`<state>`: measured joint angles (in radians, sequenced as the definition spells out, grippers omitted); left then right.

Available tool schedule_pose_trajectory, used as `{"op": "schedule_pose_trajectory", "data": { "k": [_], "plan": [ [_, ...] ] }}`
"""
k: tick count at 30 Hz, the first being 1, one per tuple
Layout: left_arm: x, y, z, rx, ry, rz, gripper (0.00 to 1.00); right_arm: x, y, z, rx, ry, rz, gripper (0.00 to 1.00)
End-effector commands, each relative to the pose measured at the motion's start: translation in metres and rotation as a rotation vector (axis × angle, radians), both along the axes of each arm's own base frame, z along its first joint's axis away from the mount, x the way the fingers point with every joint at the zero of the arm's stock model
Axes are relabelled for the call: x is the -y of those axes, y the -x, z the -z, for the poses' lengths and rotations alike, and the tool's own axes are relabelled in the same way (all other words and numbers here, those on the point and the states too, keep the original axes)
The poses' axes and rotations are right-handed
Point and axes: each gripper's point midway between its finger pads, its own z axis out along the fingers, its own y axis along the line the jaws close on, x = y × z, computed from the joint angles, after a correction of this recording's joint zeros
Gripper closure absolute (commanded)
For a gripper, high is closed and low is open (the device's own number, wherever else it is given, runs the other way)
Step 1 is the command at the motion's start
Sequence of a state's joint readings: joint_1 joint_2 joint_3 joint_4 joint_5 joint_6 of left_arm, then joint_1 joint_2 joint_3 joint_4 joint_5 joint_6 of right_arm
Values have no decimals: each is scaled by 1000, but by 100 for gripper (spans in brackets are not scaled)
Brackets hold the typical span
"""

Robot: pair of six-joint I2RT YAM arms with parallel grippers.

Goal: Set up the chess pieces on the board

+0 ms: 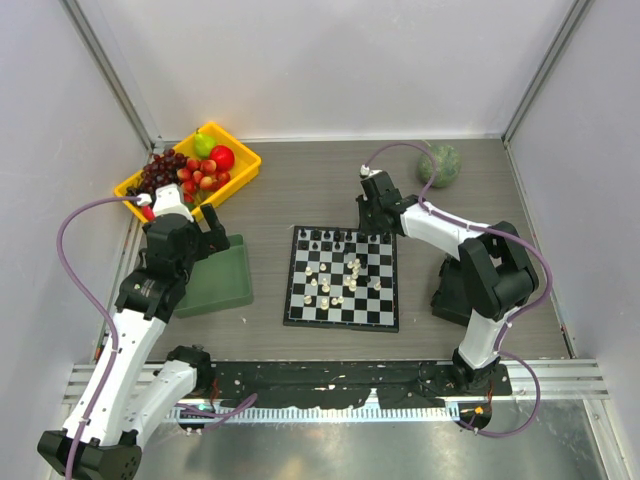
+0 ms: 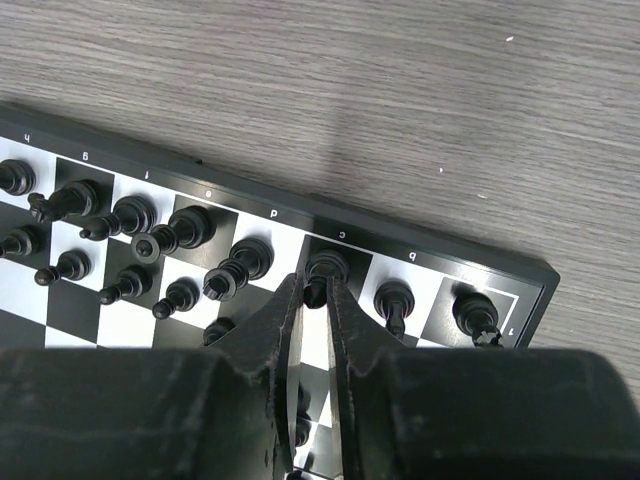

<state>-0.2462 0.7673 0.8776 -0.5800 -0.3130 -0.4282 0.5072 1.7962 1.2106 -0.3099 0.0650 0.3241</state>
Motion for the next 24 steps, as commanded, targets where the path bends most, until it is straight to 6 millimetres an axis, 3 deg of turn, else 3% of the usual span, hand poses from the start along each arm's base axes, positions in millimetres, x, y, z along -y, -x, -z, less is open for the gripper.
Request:
{"op": "schedule_pose_trajectory", "data": {
  "k": [1, 7, 16, 24],
  "plan": [
    [0, -5, -11, 48, 4, 5, 0, -4, -6, -4, 19, -23, 8, 78],
    [1, -6, -12, 50, 7, 8, 1, -6, -7, -20, 43, -32, -8, 63],
    [3, -8, -13, 48, 11, 14, 0, -10, 4, -60, 106, -92, -42, 59],
    [5, -11, -12, 43, 15, 20, 0, -22, 33, -54, 95, -117, -72, 60]
  ]
}}
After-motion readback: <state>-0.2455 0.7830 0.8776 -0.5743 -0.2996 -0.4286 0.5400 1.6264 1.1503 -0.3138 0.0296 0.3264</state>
